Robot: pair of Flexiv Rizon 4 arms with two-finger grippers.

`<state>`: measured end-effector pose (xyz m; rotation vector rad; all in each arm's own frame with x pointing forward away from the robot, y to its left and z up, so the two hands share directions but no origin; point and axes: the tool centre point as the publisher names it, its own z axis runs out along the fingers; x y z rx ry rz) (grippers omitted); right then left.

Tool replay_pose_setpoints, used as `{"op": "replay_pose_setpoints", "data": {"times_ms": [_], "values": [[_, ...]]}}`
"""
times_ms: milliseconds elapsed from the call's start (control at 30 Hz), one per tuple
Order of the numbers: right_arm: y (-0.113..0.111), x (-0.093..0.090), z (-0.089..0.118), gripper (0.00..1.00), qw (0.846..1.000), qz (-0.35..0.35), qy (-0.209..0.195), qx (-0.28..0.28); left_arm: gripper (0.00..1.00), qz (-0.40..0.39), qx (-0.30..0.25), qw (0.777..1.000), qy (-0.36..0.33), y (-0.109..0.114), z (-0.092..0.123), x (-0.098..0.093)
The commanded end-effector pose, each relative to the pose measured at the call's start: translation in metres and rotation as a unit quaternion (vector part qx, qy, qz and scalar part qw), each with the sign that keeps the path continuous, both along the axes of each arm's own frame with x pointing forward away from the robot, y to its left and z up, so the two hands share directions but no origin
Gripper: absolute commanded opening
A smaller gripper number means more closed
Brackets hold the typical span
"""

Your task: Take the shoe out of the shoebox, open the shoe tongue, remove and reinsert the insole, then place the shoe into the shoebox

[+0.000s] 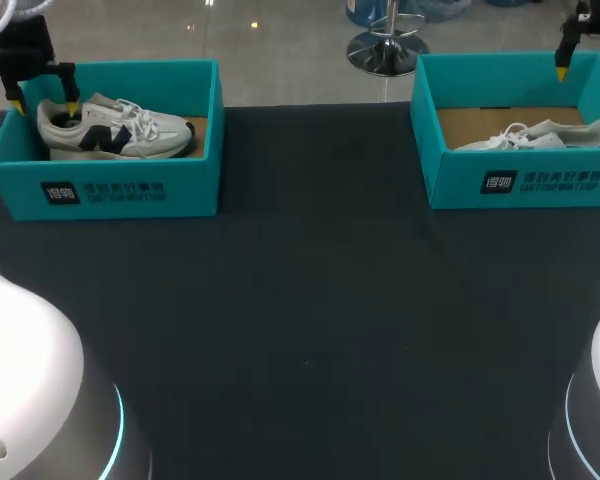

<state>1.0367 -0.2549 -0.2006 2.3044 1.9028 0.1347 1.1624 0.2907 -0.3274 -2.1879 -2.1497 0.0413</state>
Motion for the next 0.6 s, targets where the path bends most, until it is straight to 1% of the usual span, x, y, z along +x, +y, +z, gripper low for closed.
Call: {"op": "replay_pose_setpoints", "data": {"times_ms": [33, 233, 467, 500, 533, 600], "values": [[0.000, 0.000, 0.000, 1.00, 1.000, -0.001, 0.000, -0.001, 1.00, 0.003, -0.004, 1.000, 0.023, 0.006, -0.011, 0.013], [0.000, 0.000, 0.000, 1.00, 1.000, -0.001, 0.000, -0.001, 1.00, 0.005, -0.007, 1.000, 0.025, 0.002, -0.013, 0.016], [0.000, 0.000, 0.000, 1.00, 1.000, -0.001, 0.000, -0.001, 1.00, -0.008, -0.005, 1.000, 0.018, -0.009, -0.013, 0.013], [0.000, 0.000, 0.000, 1.00, 1.000, -0.001, 0.000, -0.001, 0.77, -0.009, -0.005, 1.000, 0.016, -0.010, -0.013, 0.013], [0.000, 0.000, 0.000, 1.00, 1.000, -0.001, 0.000, -0.001, 0.31, -0.010, -0.005, 1.000, 0.015, -0.011, -0.014, 0.013], [0.000, 0.000, 0.000, 1.00, 1.000, -0.001, 0.000, -0.001, 0.00, -0.011, -0.001, 1.000, 0.012, -0.012, -0.014, 0.014]]}}
